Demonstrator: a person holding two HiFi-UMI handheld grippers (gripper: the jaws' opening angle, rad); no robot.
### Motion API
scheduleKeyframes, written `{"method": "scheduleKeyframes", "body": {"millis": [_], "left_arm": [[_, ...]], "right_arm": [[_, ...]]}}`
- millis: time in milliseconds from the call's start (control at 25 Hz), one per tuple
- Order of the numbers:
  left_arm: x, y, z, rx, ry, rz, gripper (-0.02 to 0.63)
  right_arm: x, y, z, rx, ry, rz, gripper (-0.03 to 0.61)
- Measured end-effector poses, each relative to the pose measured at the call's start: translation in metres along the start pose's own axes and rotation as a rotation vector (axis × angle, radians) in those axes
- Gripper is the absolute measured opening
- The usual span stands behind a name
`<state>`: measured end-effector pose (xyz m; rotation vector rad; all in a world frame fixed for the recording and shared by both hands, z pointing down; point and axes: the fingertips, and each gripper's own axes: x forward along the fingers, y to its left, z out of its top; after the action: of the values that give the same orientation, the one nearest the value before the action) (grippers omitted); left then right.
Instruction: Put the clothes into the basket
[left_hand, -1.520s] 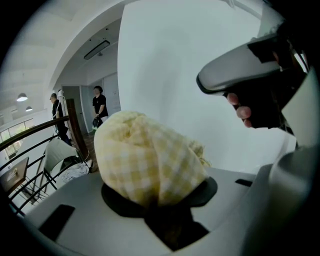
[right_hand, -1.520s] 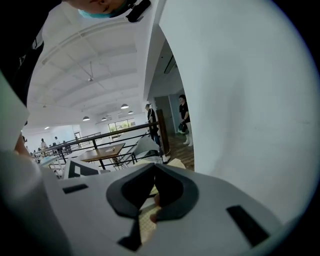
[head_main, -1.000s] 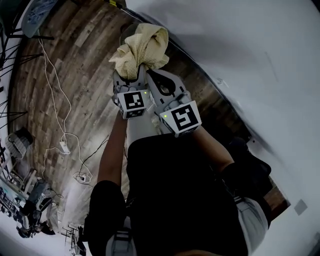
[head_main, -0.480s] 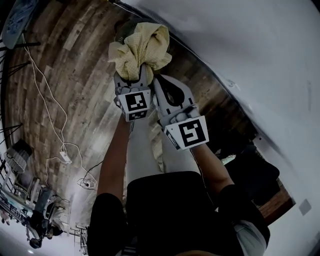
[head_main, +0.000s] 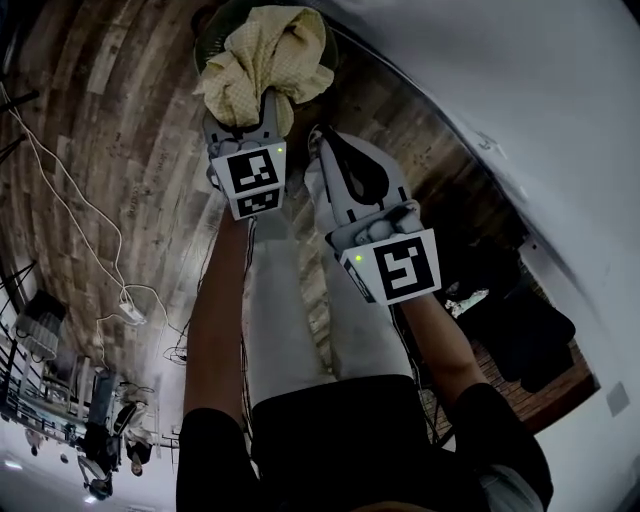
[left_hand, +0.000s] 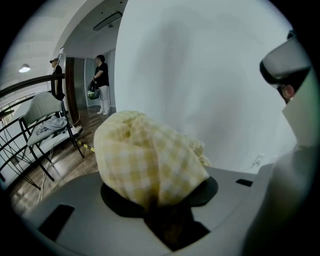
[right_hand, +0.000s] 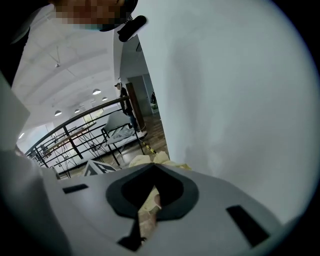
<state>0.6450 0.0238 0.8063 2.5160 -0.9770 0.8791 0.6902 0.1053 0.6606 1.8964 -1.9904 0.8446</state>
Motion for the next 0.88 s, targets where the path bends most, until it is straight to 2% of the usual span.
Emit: {"method": "scheduleKeyframes", "body": {"millis": [240,640,720,800,880], "left_arm": [[0.044,0.01,-0.04,-0.009,0.088,0.0,0.184],[0.086,0.013,-0.087,0.025,0.262,-0.077,0.203],[0.092,0.011,-0.095,0.06,0.298,-0.108,0.238],[0.095,0.008,-0.1,0.083,0.323,-0.137,0.314],[0.094,0.006,-0.099,0.068,0.315,-0.154,0.33]], "right_arm": [[0.028,-0.015,-0.012,-0.011,0.005,-0.003,0.011],[0.056,-0.011,-0.015,0.007,0.009,-0.018,0.011],[0.06,-0.005,-0.015,0.014,0.014,-0.009,0.011],[0.062,0.003,-0.016,0.01,0.019,0.006,0.011],[0.063,0.01,-0.016,-0.002,0.025,0.025,0.011]]}}
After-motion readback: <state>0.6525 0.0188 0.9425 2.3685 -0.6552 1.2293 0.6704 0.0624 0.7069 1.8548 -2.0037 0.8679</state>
